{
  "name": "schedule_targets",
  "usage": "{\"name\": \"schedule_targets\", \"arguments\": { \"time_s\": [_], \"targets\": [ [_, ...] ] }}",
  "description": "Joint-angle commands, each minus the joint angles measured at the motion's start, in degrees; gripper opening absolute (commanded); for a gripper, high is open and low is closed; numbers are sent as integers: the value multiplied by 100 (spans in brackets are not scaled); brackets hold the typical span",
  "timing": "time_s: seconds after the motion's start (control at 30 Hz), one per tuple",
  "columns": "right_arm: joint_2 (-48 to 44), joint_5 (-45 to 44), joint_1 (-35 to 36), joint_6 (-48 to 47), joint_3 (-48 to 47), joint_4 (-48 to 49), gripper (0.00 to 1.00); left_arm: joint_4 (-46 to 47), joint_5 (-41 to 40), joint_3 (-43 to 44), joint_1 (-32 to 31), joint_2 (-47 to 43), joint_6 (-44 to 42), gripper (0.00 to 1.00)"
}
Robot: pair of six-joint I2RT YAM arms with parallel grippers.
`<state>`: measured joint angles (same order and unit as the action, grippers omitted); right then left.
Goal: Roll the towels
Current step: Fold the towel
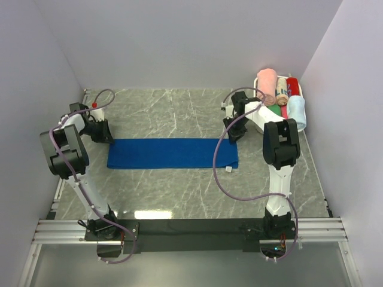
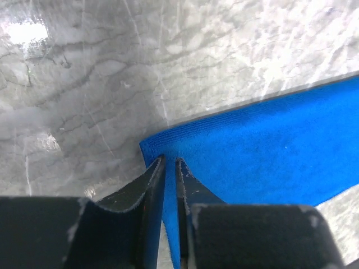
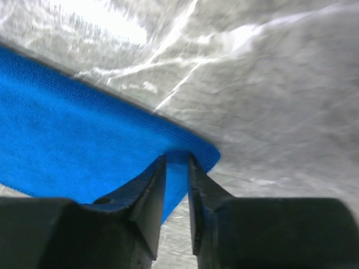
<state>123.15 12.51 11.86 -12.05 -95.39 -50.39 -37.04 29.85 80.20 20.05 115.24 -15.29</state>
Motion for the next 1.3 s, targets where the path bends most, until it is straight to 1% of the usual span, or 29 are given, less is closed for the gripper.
{"name": "schedule_targets", "arguments": {
  "time_s": [0.0, 0.1, 0.17, 0.23, 0.4, 0.53, 0.67, 0.77, 1.03, 1.07, 1.1, 1.17, 1.23, 1.27],
  "targets": [
    [-309, -284, -52, -139, -225, 170, 31, -84, 214, 92, -1, -264, -105, 20],
    [-686, -276, -61, -201, -50, 170, 31, -76, 101, -232, 7, -721, -184, 21],
    [-977, -119, -52, -262, 186, 109, 31, -67, 57, -513, 7, -1082, -255, 21],
    [-1082, 14, -52, -262, 284, -101, 27, -111, 56, -637, -1, -1292, -352, 20],
    [-1012, 146, 27, -104, 591, -428, 19, -102, 92, -918, -1, -1338, -334, 19],
    [-1135, 102, 124, -148, 969, -524, 18, -120, -31, -1138, -1, -1390, -501, 18],
    [-1188, -55, 247, -131, 1452, -463, 18, -15, -242, -1594, -1, -1452, -616, 16],
    [-1136, -275, 291, -104, 1603, -375, 18, 73, -303, -1920, -1, -1583, -703, 16],
    [-644, -1268, 308, -235, 1498, -174, 18, -23, -497, -2500, 7, -1952, -826, 15],
    [-609, -1626, 282, -262, 1410, -138, 19, -32, -480, -2544, 7, -1996, -818, 15],
    [-547, -1742, 282, -288, 1349, -112, 19, -49, -462, -2562, 7, -2040, -800, 15],
    [-494, -1822, 247, -376, 1068, -76, 23, -119, -357, -2641, 7, -2137, -774, 15],
    [-467, -1631, 212, -438, 831, -199, 25, -120, -339, -2676, -1, -2225, -783, 15],
    [-502, -1516, 203, -447, 682, -217, 27, -111, -356, -2694, -1, -2260, -765, 15]
  ]
}}
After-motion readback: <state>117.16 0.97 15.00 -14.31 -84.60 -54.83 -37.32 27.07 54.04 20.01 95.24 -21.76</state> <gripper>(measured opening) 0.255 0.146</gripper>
